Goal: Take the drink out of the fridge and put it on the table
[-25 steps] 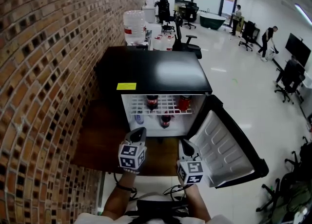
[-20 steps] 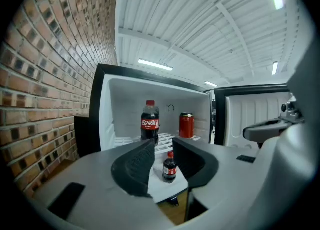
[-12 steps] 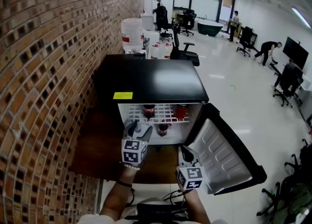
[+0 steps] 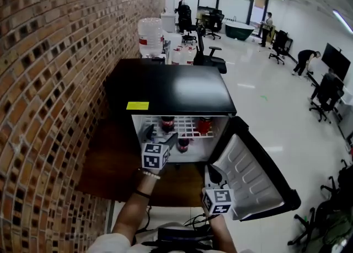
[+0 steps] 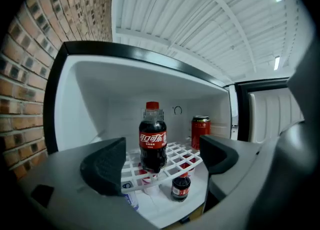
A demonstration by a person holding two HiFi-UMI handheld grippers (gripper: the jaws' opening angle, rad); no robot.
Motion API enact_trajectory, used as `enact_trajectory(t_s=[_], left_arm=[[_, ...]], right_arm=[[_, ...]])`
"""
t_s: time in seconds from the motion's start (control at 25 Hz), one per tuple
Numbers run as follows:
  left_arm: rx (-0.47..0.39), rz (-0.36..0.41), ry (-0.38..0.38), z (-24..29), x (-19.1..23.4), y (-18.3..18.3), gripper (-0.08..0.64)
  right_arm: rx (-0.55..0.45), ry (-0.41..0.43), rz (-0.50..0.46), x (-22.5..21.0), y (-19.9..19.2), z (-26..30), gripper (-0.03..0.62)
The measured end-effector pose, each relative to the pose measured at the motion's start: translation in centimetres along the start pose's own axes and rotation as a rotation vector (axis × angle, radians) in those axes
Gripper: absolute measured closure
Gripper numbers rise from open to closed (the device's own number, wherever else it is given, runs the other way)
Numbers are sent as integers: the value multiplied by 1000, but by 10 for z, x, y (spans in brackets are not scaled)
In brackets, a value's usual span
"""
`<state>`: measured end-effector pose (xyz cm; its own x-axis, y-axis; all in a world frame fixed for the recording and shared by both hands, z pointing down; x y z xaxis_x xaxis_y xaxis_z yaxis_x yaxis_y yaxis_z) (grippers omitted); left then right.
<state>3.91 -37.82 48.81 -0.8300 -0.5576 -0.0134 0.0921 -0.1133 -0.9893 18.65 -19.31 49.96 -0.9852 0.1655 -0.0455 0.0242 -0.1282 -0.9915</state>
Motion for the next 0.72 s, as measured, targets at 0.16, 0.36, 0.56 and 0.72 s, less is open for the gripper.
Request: enact_trajectory(t_s=[0.16, 0.36, 0.56, 0.72], left_arm=[[5, -6, 12, 22, 5, 0, 74], [14, -4, 36, 44, 15, -1, 74], [24, -6, 41, 59, 17, -1, 74], [38, -6, 53, 72, 22, -2, 75]], right_arm=[[3, -7, -1, -5, -2, -4, 581], [1, -7, 0, -7, -2, -6, 581], [3, -7, -3, -8, -3, -8, 581], [3, -17, -2, -12, -3, -10, 581]])
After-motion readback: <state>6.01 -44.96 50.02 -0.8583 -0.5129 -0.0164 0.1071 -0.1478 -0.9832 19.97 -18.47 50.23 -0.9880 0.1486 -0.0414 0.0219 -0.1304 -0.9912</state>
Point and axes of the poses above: the fingertips, and each gripper's own axes: z forward along the fingers, x to its left, y out of its top, the point moved 1 cm from there along -z, backward along the fingers, and after that the axes turned 2 degrees about z, right-handed, at the moved point
